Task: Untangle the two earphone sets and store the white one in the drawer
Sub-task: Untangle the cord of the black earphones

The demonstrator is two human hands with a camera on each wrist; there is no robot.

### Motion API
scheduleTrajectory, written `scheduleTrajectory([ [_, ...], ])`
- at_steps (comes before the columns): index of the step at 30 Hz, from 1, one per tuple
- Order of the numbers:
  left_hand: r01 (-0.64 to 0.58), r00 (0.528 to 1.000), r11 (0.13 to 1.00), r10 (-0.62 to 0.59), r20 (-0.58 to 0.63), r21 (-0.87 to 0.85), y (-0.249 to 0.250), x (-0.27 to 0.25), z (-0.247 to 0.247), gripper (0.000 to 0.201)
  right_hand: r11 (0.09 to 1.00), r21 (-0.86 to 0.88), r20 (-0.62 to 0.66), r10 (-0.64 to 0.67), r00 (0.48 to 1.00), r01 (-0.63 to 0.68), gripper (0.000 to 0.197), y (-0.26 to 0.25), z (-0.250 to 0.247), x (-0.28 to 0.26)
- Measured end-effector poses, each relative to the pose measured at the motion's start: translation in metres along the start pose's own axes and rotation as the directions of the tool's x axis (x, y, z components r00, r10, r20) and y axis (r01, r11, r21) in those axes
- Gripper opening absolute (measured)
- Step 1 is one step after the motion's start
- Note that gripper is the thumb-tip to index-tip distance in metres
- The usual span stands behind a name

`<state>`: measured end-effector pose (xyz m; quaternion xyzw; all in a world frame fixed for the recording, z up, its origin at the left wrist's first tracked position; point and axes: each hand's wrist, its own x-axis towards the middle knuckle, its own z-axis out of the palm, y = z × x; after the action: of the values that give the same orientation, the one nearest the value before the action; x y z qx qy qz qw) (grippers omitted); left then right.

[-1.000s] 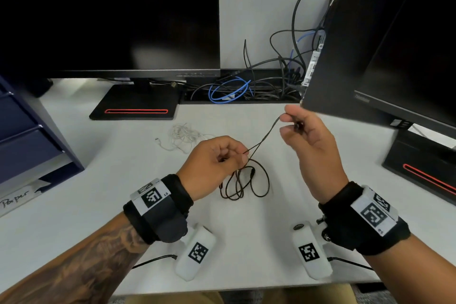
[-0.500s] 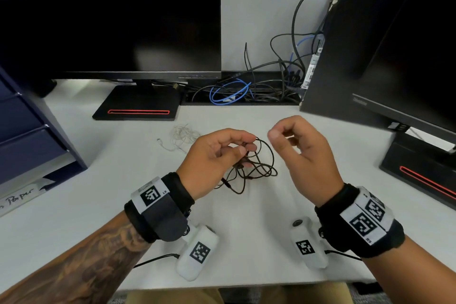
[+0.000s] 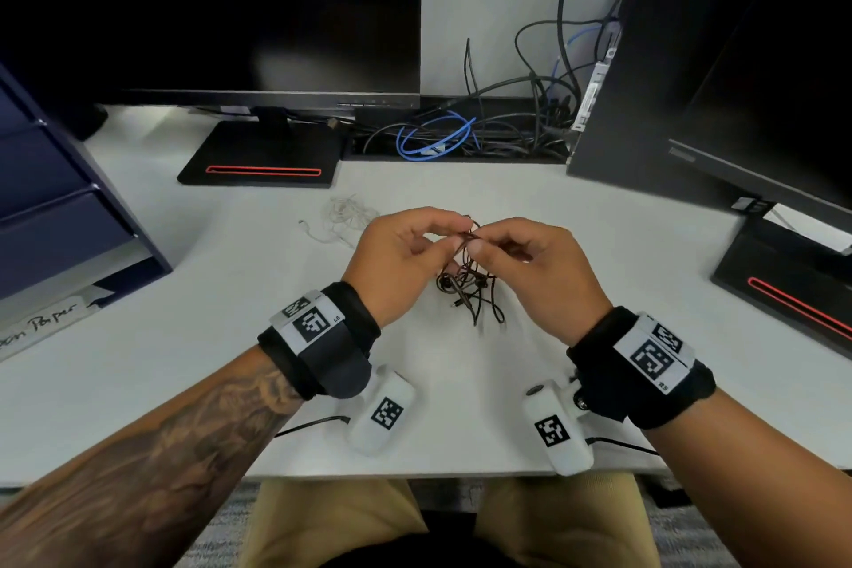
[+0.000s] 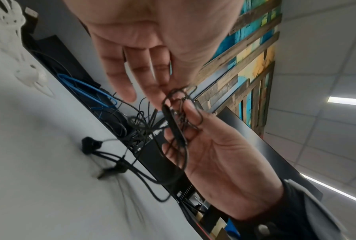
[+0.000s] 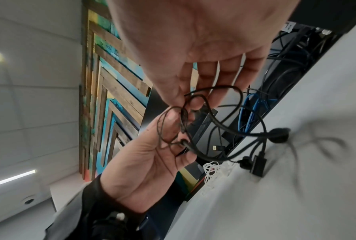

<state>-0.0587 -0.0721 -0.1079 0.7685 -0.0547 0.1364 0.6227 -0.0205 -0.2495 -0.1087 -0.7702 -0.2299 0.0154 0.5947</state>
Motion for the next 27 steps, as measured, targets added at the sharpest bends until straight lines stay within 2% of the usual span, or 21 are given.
scheduleTrajectory([
  [2,0.002,0.999,0.996,0.001,-0.037,0.085,-0.002,0.005,-0.006,0.017,0.999,0.034,-0.001,0.024,1.000,-0.024,0.006,-0.001,-0.002,-0.001],
  [4,-0.001,0.996,0.988,0.014,-0.083,0.155,-0.005,0.010,-0.016,0.018,0.998,0.055,-0.036,0.041,0.999,-0.039,0.009,0.001,-0.006,0.001],
  [6,-0.031,0.992,0.968,0.061,-0.115,0.248,-0.007,0.015,-0.026,0.017,0.998,0.060,-0.105,0.036,0.994,-0.030,0.009,0.004,-0.015,0.004],
  [8,-0.036,0.993,0.939,0.074,-0.096,0.343,-0.010,0.020,-0.034,0.013,0.995,0.092,-0.169,0.037,0.985,-0.022,0.009,0.003,-0.022,0.006],
  [11,0.009,0.999,0.918,0.009,-0.043,0.397,-0.013,0.025,-0.040,0.011,0.988,0.156,-0.217,0.038,0.975,-0.004,0.011,-0.001,-0.025,0.006],
  [14,0.107,0.992,0.928,-0.079,-0.094,0.358,-0.015,0.030,-0.050,0.015,0.969,0.245,-0.298,0.107,0.948,-0.032,0.015,-0.005,-0.029,0.008],
  [17,0.231,0.971,0.923,-0.196,-0.140,0.309,-0.020,0.039,-0.071,0.021,0.916,0.401,-0.407,0.186,0.894,-0.008,0.015,-0.010,-0.045,0.016],
  [20,0.287,0.958,0.815,-0.239,-0.159,0.503,-0.022,0.043,-0.091,0.019,0.871,0.483,-0.518,0.198,0.832,0.093,0.015,-0.016,-0.062,0.020],
  [22,0.302,0.952,0.731,-0.262,-0.157,0.612,-0.021,0.042,-0.101,0.018,0.854,0.500,-0.554,0.188,0.811,0.144,0.013,-0.019,-0.072,0.021],
  [23,0.296,0.952,0.699,-0.272,-0.141,0.651,-0.021,0.042,-0.104,0.019,0.857,0.494,-0.550,0.177,0.816,0.147,0.011,-0.020,-0.075,0.021],
  [25,0.258,0.956,0.669,-0.280,-0.086,0.697,-0.020,0.040,-0.104,0.018,0.885,0.453,-0.484,0.145,0.863,0.105,0.009,-0.021,-0.075,0.021],
  [27,0.198,0.970,0.714,-0.243,-0.028,0.672,-0.016,0.039,-0.096,0.007,0.930,0.366,-0.376,0.106,0.920,0.042,0.010,-0.022,-0.065,0.019],
])
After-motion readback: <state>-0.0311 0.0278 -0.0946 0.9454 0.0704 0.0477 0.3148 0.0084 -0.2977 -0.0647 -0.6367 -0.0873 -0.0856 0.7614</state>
